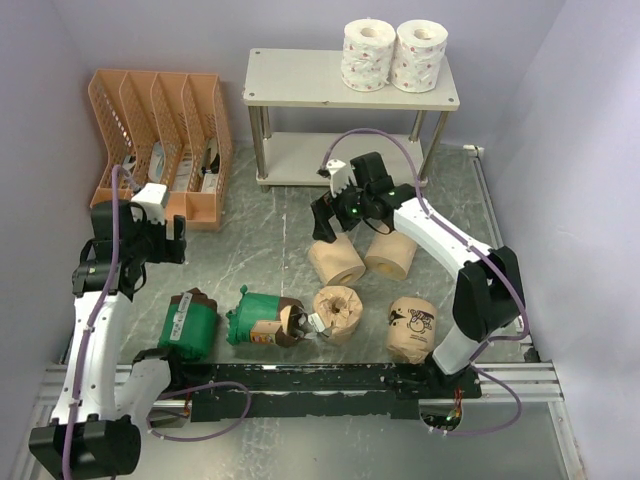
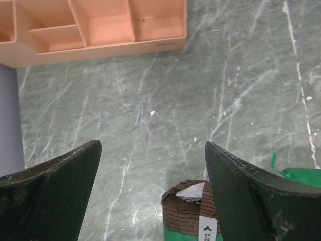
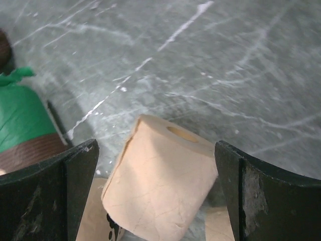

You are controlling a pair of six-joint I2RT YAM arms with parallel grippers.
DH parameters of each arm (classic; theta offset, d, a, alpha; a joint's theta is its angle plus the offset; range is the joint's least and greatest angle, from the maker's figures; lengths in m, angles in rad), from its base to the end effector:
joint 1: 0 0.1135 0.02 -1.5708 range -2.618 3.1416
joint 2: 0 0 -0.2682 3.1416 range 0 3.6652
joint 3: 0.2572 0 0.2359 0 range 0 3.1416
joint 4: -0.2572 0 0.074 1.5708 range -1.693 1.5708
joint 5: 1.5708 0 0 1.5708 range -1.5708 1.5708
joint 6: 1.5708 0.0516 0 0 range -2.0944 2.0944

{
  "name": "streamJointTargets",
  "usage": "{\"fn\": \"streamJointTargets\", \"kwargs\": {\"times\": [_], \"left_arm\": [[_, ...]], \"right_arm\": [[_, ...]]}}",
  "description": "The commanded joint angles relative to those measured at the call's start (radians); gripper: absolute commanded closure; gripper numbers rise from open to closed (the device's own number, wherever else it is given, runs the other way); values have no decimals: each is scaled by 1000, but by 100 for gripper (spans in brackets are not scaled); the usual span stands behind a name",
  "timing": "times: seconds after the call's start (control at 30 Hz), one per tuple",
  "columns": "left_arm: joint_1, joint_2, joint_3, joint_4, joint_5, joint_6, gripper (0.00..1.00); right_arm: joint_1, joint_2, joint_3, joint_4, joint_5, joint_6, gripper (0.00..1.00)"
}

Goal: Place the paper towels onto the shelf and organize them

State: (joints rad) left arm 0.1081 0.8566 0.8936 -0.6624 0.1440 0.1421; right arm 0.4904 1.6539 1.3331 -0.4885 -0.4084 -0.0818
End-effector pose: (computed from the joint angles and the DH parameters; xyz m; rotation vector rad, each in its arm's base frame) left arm 0.1713 0.0111 0.3113 0.1179 2.1856 -0.0170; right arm 0.3092 0.1883 0.2779 -0.8651 2.2385 0.6792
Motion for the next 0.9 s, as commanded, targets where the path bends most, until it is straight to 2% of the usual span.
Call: {"fn": "streamJointTargets", "kwargs": {"times": [0.0,0.07,0.17,0.4,0.57,0.73,0.87], "left_arm": [[-64,-5,24,7,7,1,5],[-94,-6,19,12,6,1,5],[-123,-8,18,12,12,2,5],[-127,-22,15,15,1,-2,5],[-124,-17,15,14,-5,-4,5],[-109,-2,13,18,-2,-4,5],[-93,2,9,20,6,-1,5]], "right_arm": [[9,6,4,-36,-201,-167,1],[9,5,-2,-17,-317,-187,2],[9,27,7,1,-366,-196,2],[9,186,149,-80,-399,-271,2],[8,311,246,-180,-358,-322,2],[9,338,242,-227,-348,-354,3],[-5,319,173,-211,-330,-349,3]]}}
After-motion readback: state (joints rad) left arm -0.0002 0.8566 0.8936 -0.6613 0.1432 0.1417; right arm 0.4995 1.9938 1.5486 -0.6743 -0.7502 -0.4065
